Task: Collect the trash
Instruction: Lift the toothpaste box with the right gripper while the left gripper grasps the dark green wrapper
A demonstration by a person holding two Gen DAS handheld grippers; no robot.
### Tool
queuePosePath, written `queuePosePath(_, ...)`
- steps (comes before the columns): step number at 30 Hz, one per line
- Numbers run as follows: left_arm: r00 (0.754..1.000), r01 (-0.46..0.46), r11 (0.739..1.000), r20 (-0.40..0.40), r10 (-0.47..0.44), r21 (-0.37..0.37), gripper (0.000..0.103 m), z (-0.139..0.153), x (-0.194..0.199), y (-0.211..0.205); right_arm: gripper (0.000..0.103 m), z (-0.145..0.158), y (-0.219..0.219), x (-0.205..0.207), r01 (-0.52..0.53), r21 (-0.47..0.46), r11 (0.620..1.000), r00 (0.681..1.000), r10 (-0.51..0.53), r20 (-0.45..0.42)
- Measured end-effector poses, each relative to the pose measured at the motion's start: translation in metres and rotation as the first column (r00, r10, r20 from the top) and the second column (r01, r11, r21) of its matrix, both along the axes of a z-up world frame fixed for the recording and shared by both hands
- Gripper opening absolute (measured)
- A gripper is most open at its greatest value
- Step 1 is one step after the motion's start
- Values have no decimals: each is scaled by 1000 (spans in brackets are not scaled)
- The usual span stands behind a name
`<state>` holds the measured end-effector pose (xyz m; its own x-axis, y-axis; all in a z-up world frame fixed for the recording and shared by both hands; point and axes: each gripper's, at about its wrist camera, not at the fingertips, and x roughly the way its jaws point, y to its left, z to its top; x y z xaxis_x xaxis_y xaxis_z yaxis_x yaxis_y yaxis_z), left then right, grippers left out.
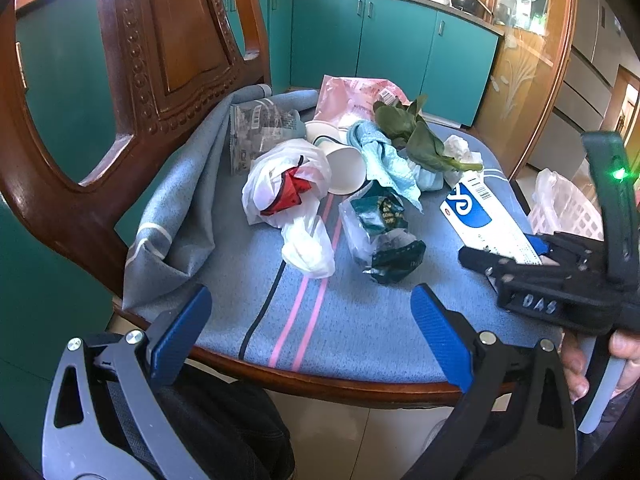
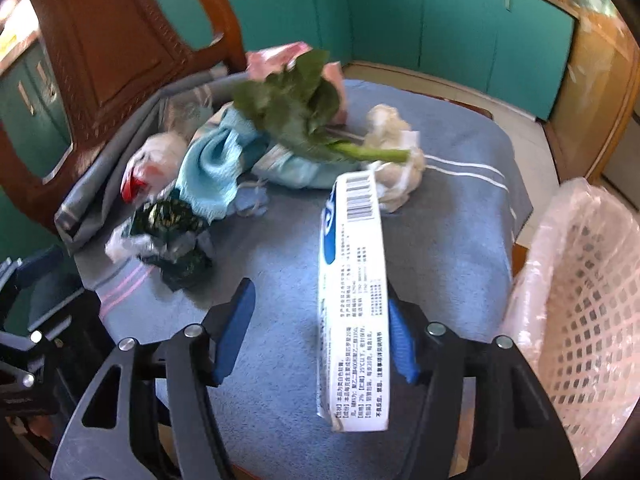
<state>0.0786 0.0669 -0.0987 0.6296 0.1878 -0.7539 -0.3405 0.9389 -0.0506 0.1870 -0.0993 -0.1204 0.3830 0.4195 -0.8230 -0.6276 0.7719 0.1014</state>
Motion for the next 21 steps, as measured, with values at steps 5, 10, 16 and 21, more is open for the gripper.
queuePosePath(5, 1000, -7, 1000, 0, 7, -3, 100, 0, -1, 1, 44, -7, 11, -3, -42, -39, 998, 999, 42, 3)
queuePosePath(10, 1000, -7, 1000, -3, 7, -5, 100, -1, -1, 1, 31, -12, 15, -10, -76, -54, 996, 997, 76, 5)
queuePosePath(16, 1000, -6, 1000, -5, 6, -4, 100, -2, -1, 1, 28, -8, 17, -19, -137, -52, 989, 990, 137, 11)
queuePosePath(21, 1000, -10, 1000, -7, 10, -5, 100, -2, -1, 1, 28, -3, 10, -21, -134, -31, 991, 991, 134, 7)
